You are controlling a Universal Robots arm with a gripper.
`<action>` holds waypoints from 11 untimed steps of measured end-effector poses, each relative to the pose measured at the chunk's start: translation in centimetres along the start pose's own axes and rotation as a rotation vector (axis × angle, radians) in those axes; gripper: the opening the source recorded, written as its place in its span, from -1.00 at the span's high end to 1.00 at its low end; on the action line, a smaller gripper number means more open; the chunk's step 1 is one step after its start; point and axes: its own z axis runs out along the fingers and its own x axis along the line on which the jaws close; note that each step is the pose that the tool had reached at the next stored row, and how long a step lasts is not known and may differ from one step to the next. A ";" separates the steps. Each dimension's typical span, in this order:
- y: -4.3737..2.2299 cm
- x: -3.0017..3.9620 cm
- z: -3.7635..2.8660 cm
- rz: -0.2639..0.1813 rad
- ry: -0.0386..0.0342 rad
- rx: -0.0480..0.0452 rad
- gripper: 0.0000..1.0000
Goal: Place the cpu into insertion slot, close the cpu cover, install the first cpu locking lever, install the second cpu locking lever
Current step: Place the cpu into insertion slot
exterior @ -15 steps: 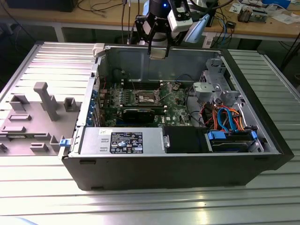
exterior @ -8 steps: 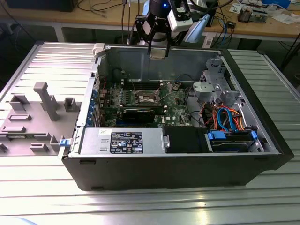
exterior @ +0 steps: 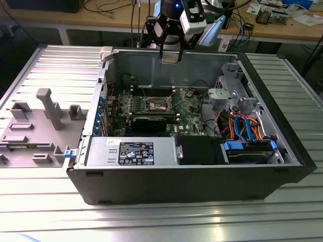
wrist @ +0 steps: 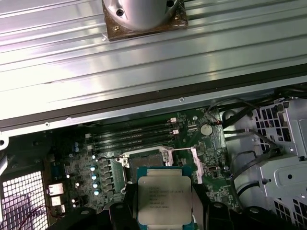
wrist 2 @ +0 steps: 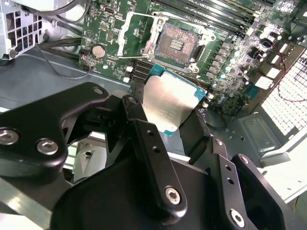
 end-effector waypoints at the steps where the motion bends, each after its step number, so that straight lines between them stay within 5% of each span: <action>1: 0.00 0.00 0.00 0.005 -0.0005 -0.0001 -0.08; 11: 0.00 0.00 0.00 0.063 -0.0057 -0.0012 -0.08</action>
